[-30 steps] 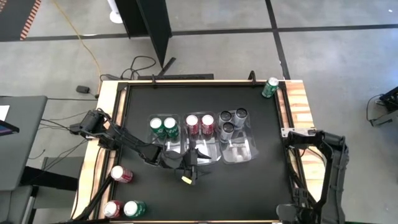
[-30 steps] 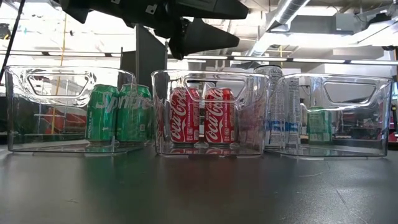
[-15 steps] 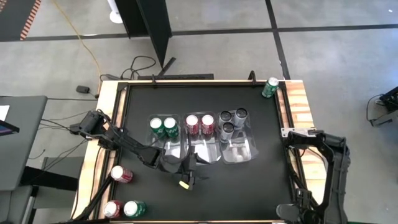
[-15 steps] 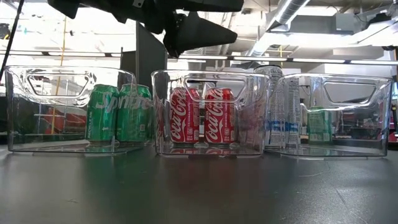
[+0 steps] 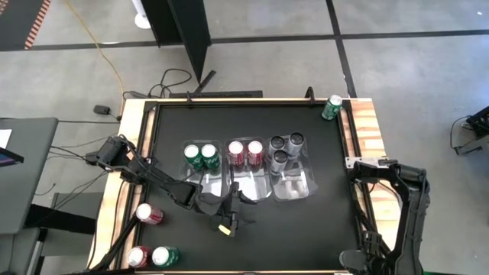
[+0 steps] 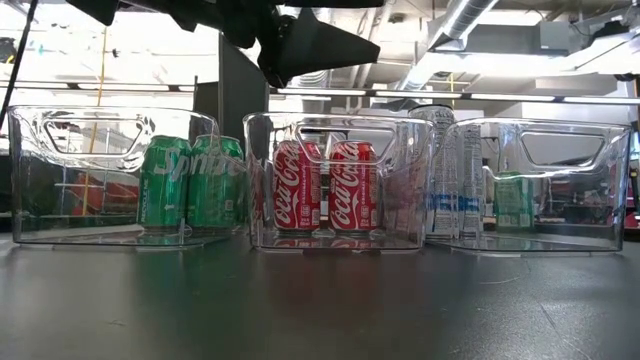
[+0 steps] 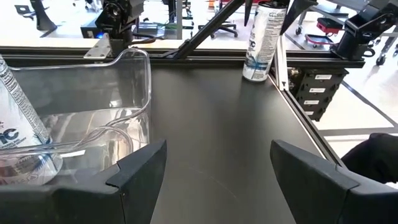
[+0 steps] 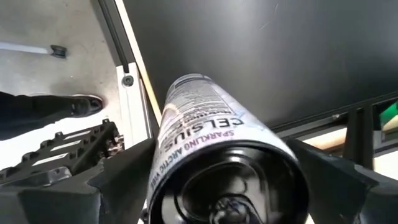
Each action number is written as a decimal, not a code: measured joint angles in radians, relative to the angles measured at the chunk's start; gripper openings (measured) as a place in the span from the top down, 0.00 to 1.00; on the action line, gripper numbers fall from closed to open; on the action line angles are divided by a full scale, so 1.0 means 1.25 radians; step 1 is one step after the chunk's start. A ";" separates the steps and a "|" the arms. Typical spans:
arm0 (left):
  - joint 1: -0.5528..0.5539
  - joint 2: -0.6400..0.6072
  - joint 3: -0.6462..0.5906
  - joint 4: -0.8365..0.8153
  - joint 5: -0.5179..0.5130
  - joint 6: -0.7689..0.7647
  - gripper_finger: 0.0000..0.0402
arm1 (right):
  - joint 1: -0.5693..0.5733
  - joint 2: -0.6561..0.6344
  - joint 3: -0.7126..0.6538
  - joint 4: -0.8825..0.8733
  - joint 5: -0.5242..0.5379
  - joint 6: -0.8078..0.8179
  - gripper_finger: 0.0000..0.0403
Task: Sort soda cans
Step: Put the white-blue soda can into the right transparent bin
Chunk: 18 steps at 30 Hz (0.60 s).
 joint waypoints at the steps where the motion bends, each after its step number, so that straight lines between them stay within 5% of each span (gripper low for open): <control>1: -0.001 0.000 0.000 -0.002 0.000 -0.002 0.30 | 0.000 0.000 -0.004 0.003 0.000 0.000 0.08; 12: -0.001 0.000 0.000 -0.005 0.000 -0.002 0.30 | 0.000 -0.003 -0.045 0.065 0.022 -0.030 0.33; 18: -0.001 0.000 0.000 -0.005 0.000 -0.002 0.30 | 0.000 -0.003 -0.045 0.065 0.033 -0.042 0.34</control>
